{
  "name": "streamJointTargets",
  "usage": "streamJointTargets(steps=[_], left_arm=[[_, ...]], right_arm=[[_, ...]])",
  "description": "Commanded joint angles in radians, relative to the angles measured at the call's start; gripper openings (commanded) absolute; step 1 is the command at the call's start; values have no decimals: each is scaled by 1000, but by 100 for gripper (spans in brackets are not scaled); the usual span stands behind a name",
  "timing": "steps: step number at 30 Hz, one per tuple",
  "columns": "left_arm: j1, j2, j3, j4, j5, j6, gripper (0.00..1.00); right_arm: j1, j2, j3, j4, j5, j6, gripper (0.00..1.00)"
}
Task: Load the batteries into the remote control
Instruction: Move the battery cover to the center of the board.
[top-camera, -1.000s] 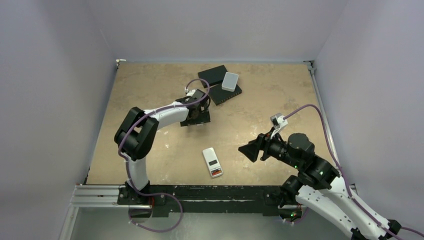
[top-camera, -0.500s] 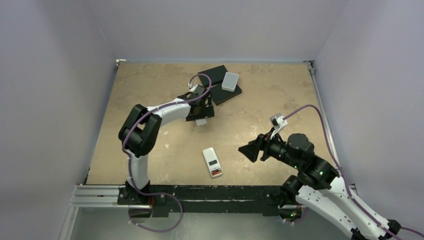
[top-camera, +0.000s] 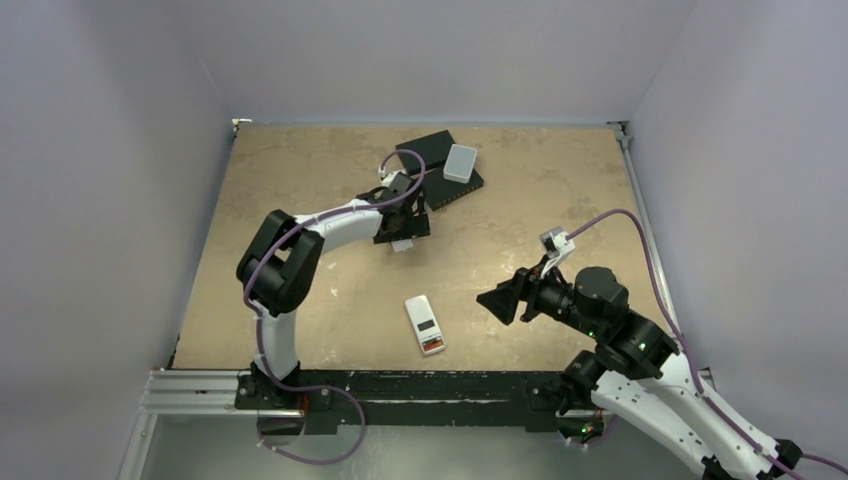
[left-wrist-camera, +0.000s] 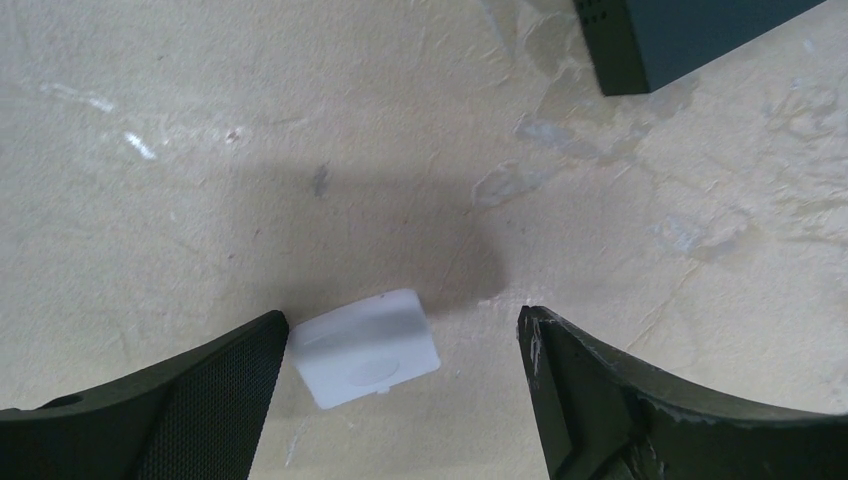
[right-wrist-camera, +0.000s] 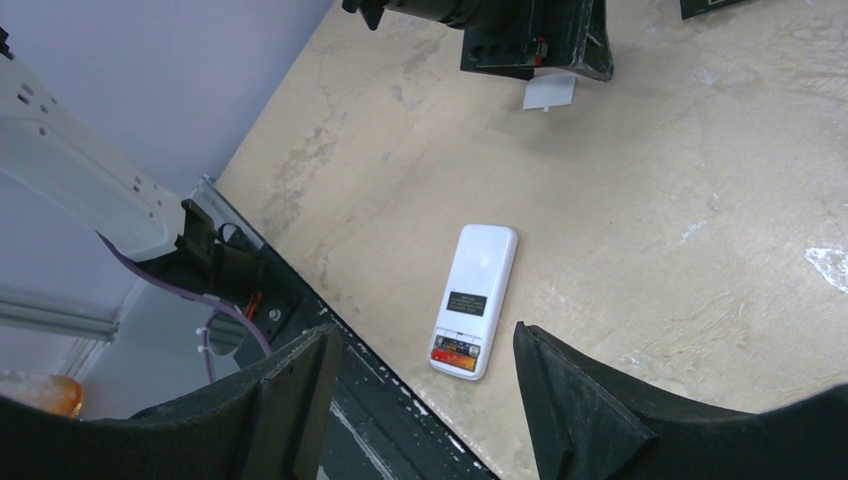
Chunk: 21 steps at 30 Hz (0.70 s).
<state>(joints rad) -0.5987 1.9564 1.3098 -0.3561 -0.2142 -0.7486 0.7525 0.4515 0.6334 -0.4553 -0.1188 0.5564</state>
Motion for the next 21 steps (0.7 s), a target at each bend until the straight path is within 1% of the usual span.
streamJointTargets(steps=[1, 8, 15, 21], left_arm=[[-8, -54, -53, -97, -77, -5, 87], [-16, -78, -73, -105, -69, -3, 87], [-53, -23, -46, -80, 20, -9, 87], [-55, 6, -8, -69, 33, -7, 87]], right_arm=[[-1, 3, 0, 34, 1, -18, 73], [-1, 10, -3, 41, -5, -18, 73], [-1, 11, 0, 38, -5, -20, 73], [-1, -2, -1, 36, -7, -18, 73]])
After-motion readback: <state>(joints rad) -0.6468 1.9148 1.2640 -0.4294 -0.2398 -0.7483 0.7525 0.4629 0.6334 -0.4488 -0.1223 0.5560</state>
